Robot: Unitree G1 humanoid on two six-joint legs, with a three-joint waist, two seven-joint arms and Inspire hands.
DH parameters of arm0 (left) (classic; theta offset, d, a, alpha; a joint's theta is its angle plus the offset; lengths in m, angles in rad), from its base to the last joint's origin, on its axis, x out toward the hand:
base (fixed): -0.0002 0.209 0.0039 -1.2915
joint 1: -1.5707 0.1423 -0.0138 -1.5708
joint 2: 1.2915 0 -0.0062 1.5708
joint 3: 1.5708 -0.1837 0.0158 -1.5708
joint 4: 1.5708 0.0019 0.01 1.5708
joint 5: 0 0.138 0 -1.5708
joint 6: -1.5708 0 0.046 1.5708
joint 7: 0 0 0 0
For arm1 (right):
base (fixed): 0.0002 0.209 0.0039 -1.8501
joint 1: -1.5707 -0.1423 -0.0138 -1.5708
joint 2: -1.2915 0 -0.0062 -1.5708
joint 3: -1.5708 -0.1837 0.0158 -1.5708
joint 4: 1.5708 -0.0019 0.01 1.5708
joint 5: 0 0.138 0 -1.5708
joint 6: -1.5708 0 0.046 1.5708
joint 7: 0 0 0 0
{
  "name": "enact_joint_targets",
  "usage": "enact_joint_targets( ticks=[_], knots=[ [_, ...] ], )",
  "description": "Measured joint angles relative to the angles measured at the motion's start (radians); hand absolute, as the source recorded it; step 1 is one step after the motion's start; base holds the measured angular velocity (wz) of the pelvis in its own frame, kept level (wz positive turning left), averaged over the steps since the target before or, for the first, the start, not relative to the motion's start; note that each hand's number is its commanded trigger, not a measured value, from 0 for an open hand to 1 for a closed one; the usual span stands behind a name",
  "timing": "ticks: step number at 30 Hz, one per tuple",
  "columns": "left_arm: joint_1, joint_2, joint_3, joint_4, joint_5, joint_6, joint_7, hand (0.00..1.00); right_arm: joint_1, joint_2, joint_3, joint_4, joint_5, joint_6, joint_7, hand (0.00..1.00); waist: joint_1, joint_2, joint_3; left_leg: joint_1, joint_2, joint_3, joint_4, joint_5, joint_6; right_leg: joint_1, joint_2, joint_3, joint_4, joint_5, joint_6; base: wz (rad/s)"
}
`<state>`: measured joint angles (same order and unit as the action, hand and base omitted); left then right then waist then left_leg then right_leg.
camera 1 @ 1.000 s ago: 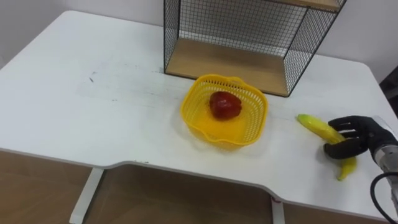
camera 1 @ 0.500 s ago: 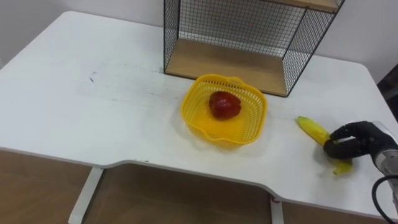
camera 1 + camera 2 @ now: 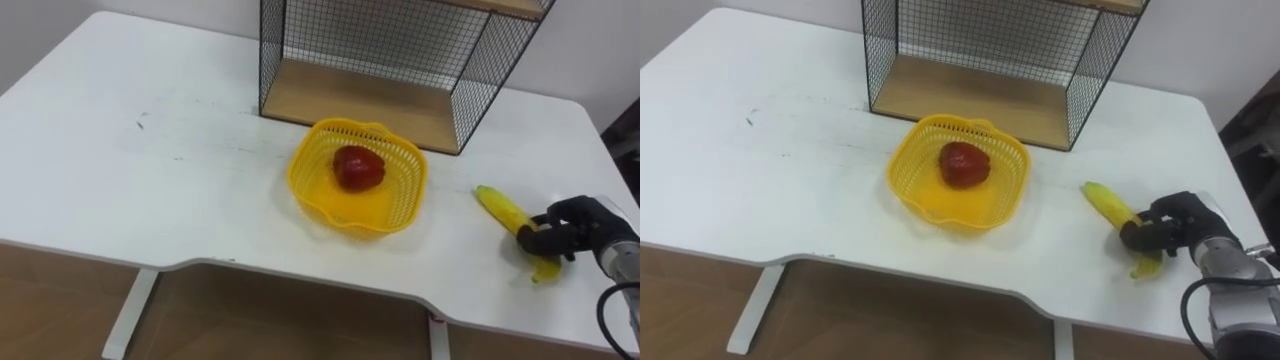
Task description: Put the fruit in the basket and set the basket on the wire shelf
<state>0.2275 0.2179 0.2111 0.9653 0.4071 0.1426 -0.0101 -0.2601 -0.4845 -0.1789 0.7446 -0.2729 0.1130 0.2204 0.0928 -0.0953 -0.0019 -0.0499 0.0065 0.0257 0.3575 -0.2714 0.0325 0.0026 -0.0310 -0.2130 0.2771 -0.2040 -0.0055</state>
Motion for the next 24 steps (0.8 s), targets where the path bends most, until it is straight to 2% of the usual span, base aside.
enact_joint_targets(
  ticks=[2, 5, 7, 11, 16, 24],
  knots=[
    [-0.003, 0.0, -0.001, -0.002, -0.001, 0.0, -0.003, 0.0, 0.009, 0.011, 0.0, -0.056, -0.001, 0.002, 0.003, 1.0, -0.006, 0.005, 0.0007, -0.007, 0.0, 0.001, 0.003, 0.0, 0.0, -0.007, 0.0, 0.0, 0.001, 0.0, 0.0, -0.03],
    [-0.008, 0.0, -0.001, -0.001, -0.003, -0.002, 0.0, 0.0, 0.038, 0.015, 0.008, -0.141, 0.001, 0.003, 0.003, 1.0, -0.002, 0.02, -0.0046, -0.008, 0.001, 0.002, -0.003, 0.001, 0.001, -0.017, -0.003, 0.007, 0.007, 0.001, 0.0, -0.06],
    [-0.003, 0.0, -0.001, -0.002, -0.003, -0.003, 0.008, 0.0, 0.045, 0.015, 0.027, -0.217, 0.002, 0.004, 0.0, 1.0, -0.003, 0.029, -0.0017, -0.007, 0.003, 0.004, -0.004, 0.001, 0.001, -0.02, -0.003, 0.009, 0.009, 0.001, 0.0, -0.03],
    [0.003, -0.008, -0.002, -0.005, -0.002, -0.014, 0.03, 0.0, 0.073, 0.021, 0.04, -0.359, 0.001, -0.003, -0.002, 1.0, -0.001, 0.03, -0.0009, -0.006, 0.004, 0.013, -0.003, 0.002, 0.0, -0.019, -0.002, 0.012, 0.006, 0.001, 0.0, -0.03],
    [0.004, -0.009, -0.011, -0.021, -0.001, -0.019, 0.027, 0.0, 0.089, 0.048, 0.04, -0.49, 0.055, -0.007, -0.019, 1.0, -0.003, 0.028, 0.0025, -0.006, 0.005, 0.02, -0.018, 0.001, 0.001, -0.024, -0.003, 0.019, 0.008, 0.0, 0.002, -0.02],
    [0.01, -0.011, -0.03, -0.008, -0.002, -0.035, 0.023, 0.0, 0.089, 0.048, 0.039, -0.628, 0.09, -0.022, -0.038, 1.0, -0.007, 0.023, 0.0057, -0.002, -0.002, 0.021, -0.032, 0.002, 0.001, -0.02, 0.0, 0.023, -0.003, -0.001, 0.003, 0.0]
  ],
)
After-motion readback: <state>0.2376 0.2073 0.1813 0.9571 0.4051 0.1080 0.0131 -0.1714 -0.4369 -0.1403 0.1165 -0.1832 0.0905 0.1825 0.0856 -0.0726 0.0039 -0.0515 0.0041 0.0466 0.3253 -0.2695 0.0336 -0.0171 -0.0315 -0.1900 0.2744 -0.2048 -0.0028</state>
